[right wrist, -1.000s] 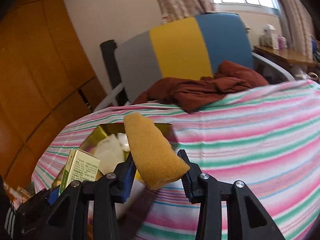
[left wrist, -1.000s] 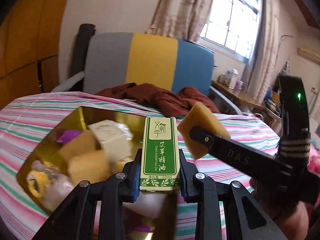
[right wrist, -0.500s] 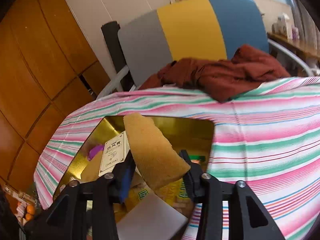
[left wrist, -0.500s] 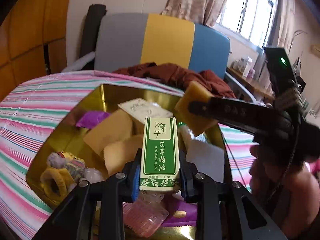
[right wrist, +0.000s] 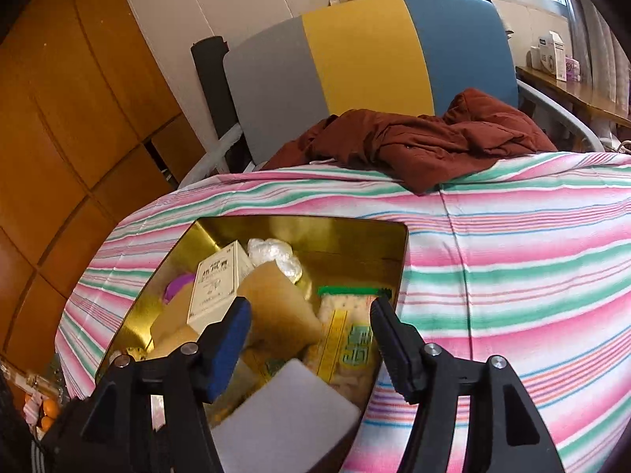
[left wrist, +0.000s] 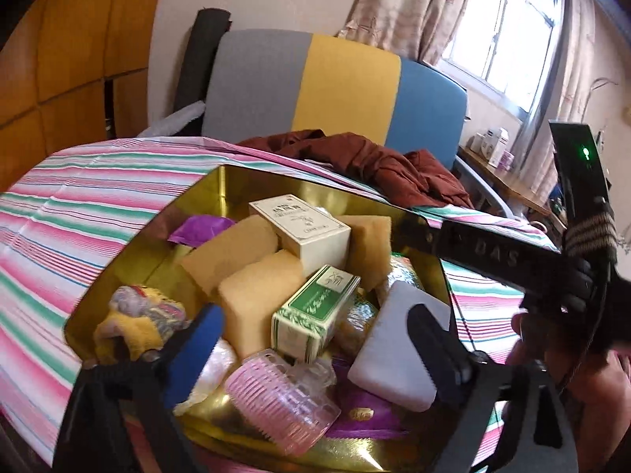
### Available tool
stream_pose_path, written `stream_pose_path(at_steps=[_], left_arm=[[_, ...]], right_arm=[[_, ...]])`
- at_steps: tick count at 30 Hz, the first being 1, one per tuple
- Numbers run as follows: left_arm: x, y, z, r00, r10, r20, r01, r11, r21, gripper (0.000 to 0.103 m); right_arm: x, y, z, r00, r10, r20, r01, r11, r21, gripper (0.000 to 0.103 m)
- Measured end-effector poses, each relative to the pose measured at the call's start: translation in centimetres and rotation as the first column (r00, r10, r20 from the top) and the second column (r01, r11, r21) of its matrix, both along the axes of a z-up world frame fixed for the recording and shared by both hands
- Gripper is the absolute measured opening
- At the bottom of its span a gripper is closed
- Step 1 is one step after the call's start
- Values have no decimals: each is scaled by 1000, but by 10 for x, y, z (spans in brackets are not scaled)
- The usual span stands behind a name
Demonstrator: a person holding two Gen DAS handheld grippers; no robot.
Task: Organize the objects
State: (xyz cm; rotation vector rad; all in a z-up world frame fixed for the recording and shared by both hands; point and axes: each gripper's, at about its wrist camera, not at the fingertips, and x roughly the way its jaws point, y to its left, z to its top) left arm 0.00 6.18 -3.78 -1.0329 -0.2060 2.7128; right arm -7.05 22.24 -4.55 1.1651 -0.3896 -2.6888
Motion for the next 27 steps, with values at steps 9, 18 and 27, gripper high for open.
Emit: stream_pose_path(at_steps=[9, 18, 27], left_arm=[[11, -18, 14, 994, 108, -16, -109, 984, -143, 103], [17, -45, 16, 977, 207, 47, -194, 961, -196, 103], [17, -55, 17, 969, 230, 95, -202, 950, -237, 103]], right_arm=[[30, -21, 13, 1000, 19, -10, -18, 993, 114, 64], [49, -37, 25, 1000, 6, -3, -6, 988, 154, 65], [63, -44, 34, 998, -61, 10, 57, 975, 213, 66]])
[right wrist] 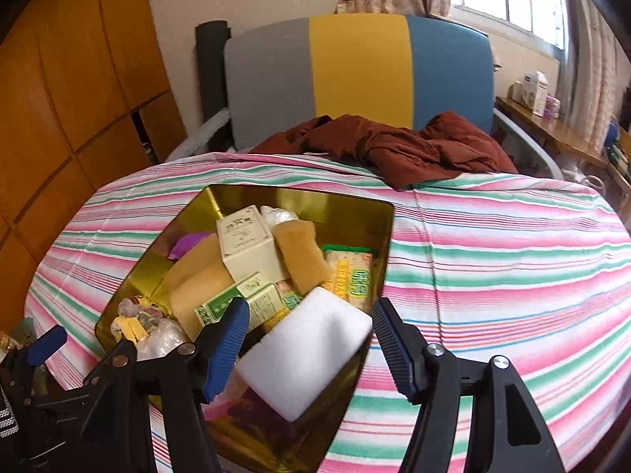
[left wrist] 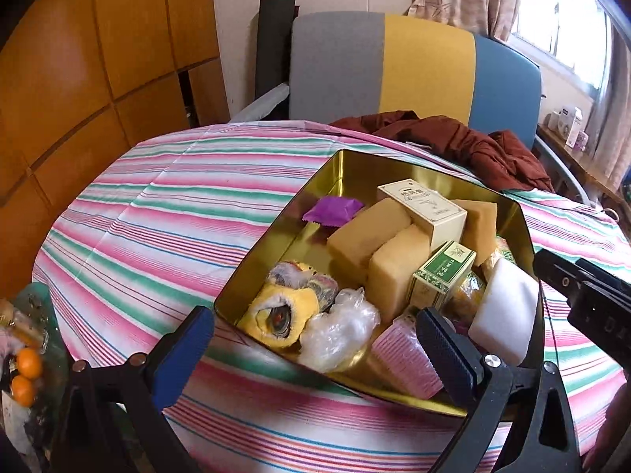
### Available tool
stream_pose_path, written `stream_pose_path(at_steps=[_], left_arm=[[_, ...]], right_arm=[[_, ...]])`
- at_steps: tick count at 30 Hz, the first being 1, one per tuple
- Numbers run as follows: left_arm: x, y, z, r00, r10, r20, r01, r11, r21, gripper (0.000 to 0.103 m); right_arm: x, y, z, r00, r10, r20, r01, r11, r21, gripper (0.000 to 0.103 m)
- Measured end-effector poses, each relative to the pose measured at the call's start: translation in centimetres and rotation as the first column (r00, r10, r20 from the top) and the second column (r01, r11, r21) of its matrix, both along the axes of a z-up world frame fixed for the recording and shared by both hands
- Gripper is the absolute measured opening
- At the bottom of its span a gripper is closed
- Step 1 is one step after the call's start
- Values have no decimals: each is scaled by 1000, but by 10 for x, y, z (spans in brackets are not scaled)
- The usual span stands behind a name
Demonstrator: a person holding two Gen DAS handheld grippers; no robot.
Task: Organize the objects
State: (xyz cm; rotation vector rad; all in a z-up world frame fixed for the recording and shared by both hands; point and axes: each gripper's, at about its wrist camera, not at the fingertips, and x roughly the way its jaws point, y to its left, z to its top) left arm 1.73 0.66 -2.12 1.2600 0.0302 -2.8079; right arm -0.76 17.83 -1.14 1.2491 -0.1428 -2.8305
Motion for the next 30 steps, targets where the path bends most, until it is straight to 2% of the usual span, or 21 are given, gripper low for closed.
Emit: stream_pose_path(at_steps=[4, 9, 15, 21, 30], left_arm=[[2, -1, 2, 1000, -6, 12, 6, 1000, 27, 103], [3, 2, 5, 1000, -8, 30, 8, 1000, -1, 103], [3, 1, 5, 999, -1, 42, 1, 1000, -13, 103], [1, -1, 1, 995, -11, 97, 8, 999, 32, 103], [-1, -3, 2, 994, -9, 105, 4, 999, 44, 103]], right_arm=[[4, 0, 0, 1000, -22, 21, 22, 1000, 8, 66], [8, -1, -2, 997, -62, 43, 61, 997, 39, 66], [9, 0, -9, 989, -98, 110, 95, 995, 37, 67], [12, -4, -7, 990, -92, 106, 88, 995, 42, 67], [12, -10, -8, 990, -89, 108, 84, 995, 46, 67]])
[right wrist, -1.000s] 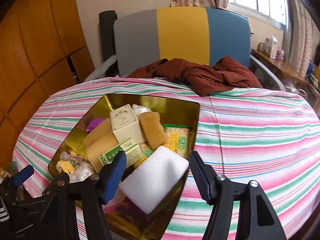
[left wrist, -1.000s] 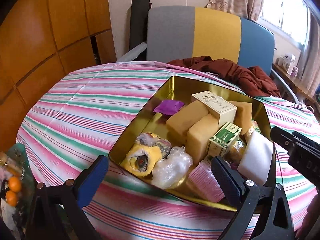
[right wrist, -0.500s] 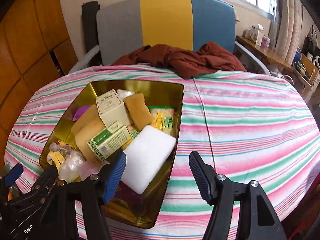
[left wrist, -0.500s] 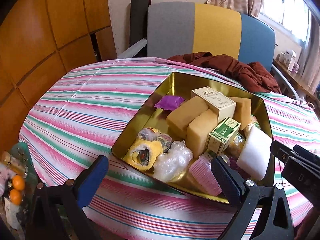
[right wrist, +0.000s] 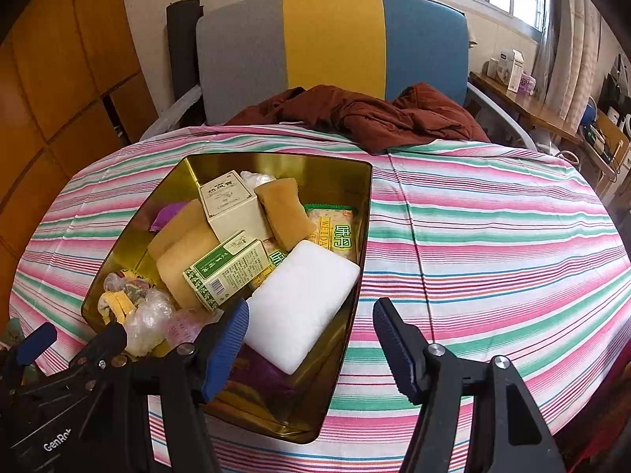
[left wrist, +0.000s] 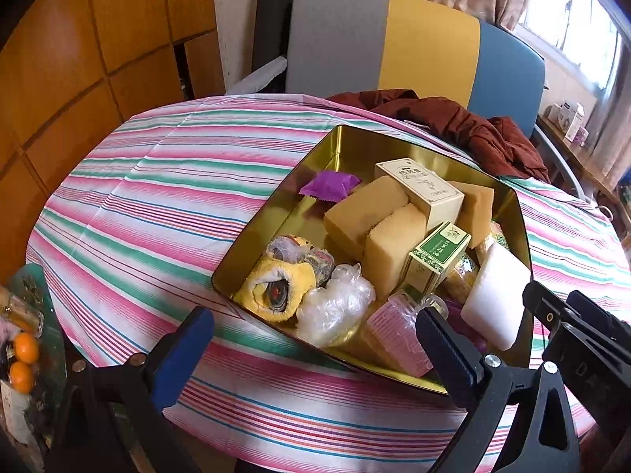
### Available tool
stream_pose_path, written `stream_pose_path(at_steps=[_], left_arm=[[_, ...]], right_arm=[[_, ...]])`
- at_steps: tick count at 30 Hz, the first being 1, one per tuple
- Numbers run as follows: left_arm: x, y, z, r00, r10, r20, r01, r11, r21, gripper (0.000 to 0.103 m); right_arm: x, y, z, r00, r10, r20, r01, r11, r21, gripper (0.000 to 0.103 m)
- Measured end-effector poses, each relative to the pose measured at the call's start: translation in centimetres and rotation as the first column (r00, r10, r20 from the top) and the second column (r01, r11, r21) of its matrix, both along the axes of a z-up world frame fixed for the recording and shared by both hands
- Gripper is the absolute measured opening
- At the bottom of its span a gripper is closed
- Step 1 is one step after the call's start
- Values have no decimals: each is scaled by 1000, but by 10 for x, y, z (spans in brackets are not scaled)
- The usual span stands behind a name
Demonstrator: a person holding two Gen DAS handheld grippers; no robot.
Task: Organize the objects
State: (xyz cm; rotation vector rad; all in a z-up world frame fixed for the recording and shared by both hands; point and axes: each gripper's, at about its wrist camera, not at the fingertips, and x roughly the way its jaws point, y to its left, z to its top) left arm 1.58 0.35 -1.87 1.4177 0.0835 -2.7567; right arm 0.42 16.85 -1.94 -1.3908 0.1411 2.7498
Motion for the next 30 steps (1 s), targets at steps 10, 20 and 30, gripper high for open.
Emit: stream_pose_path(at_steps=[10, 20, 30], left_arm=[[3, 15, 5, 998, -47, -38, 44, 994, -95, 103], [-1, 21, 4, 998, -58, -31, 53, 990, -133, 103], [-6, 12, 5, 999, -28, -19, 26, 996, -90, 102]], right_arm=[[-1, 10, 1, 999, -43, -6, 43, 999, 1, 67], [0, 11, 7, 999, -36, -34, 35, 999, -15, 67], [-1, 9, 3, 999, -26, -30, 26, 1000, -17, 67]])
